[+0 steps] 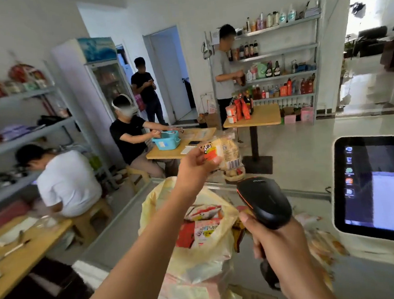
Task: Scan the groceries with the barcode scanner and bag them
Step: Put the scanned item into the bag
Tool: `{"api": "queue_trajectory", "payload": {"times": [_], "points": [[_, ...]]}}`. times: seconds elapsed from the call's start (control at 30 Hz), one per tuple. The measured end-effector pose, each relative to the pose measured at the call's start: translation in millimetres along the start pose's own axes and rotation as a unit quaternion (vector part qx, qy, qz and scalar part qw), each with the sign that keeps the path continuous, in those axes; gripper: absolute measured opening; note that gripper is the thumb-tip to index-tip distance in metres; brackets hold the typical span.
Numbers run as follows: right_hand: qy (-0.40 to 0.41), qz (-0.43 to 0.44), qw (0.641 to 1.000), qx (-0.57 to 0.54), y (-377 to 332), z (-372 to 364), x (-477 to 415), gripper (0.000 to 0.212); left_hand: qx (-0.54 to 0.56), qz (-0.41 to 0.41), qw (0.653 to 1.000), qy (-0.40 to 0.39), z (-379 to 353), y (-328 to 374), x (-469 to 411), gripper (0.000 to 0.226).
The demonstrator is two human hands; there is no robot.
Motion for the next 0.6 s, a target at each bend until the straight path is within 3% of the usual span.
{"api": "queue_trajectory", "payload": {"times": [0.1, 0.2, 0.37, 0.43, 0.53, 0.6], "points": [[-0.044, 0.007, 0.999, 0.011, 7, -45, -5, 0.039, -0.041, -0.008, 0.998, 0.05, 64, -8, 27, 0.015], [-0.063, -0.003, 0.998, 0.02, 18, -67, -10, 0.036, -0.079, 0.006, 0.993, 0.093, 113, -20, 54, 0.019], [0.027, 0.002, 0.999, 0.041, 34, -56, -35, 0.019, -0.136, -0.01, 0.986, 0.094, 149, -39, 65, 0.031], [0.065, 0.008, 0.996, 0.06, 36, -49, -41, 0.026, -0.223, -0.038, 0.971, 0.08, 150, -46, 61, 0.036], [0.097, 0.02, 0.991, 0.091, 35, -45, -46, 0.021, -0.373, -0.076, 0.925, 0.003, 130, -64, 58, 0.039], [0.103, 0.016, 0.99, 0.093, 39, -47, -48, 0.017, -0.423, -0.021, 0.891, -0.164, 105, -104, 61, 0.041]]}}
Point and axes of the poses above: each hand's wrist, its own x-axis away from the middle knuckle, its own z-axis out of the back of the hand, y = z × x, the point moved 10 cm from there along -x, towards the middle knuckle, and after that the axes turned 5 degrees about -z, right-handed, at the moved point
